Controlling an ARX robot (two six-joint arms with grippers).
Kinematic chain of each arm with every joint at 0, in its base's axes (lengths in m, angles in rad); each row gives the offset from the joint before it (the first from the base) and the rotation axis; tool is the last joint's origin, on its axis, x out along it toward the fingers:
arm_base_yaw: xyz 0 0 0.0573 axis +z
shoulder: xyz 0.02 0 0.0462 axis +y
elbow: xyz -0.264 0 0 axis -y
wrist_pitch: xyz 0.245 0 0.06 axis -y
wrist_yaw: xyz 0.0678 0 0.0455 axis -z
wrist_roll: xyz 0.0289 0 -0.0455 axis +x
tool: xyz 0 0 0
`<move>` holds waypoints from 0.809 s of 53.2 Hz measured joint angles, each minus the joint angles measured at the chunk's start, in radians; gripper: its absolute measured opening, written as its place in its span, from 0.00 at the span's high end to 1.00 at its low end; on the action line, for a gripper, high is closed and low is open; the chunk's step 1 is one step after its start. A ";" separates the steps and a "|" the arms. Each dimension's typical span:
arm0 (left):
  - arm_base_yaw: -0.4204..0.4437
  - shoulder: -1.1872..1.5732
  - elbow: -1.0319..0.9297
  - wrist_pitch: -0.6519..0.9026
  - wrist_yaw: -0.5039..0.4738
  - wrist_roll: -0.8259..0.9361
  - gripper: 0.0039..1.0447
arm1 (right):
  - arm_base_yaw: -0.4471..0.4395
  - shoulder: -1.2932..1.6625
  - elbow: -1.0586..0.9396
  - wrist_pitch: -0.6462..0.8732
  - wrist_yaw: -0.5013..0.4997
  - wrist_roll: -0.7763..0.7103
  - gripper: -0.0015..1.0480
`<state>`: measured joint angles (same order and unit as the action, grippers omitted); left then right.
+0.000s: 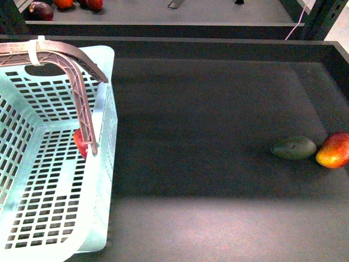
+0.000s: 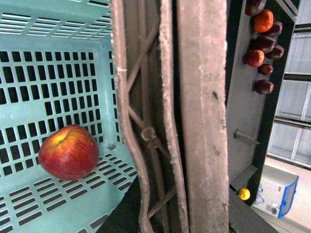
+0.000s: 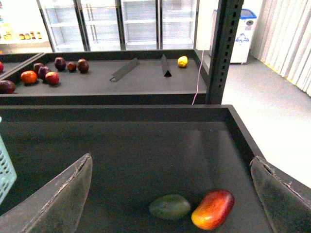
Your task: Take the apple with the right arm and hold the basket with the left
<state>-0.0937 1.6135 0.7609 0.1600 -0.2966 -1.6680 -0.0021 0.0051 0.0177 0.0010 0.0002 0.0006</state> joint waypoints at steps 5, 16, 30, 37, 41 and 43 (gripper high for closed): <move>0.003 0.003 -0.001 -0.025 -0.002 0.001 0.84 | 0.000 0.000 0.000 0.000 0.000 0.000 0.08; -0.014 0.020 0.014 -0.084 0.011 0.049 0.84 | 0.000 0.000 0.000 0.000 0.000 0.000 0.08; -0.024 0.029 0.032 -0.111 0.020 0.071 0.84 | 0.000 0.000 0.000 0.000 0.000 0.000 0.08; -0.032 0.024 0.032 -0.134 0.042 0.069 0.69 | 0.000 0.000 0.000 0.000 0.000 0.000 0.08; -0.041 0.014 0.032 -0.143 0.056 0.071 0.59 | 0.000 0.000 0.000 0.000 0.000 0.000 0.08; -0.045 0.005 0.032 -0.150 0.059 0.072 0.54 | 0.000 0.000 0.000 0.000 0.000 0.000 0.08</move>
<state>-0.1383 1.6184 0.7929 0.0105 -0.2375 -1.5959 -0.0021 0.0051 0.0177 0.0010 0.0002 0.0006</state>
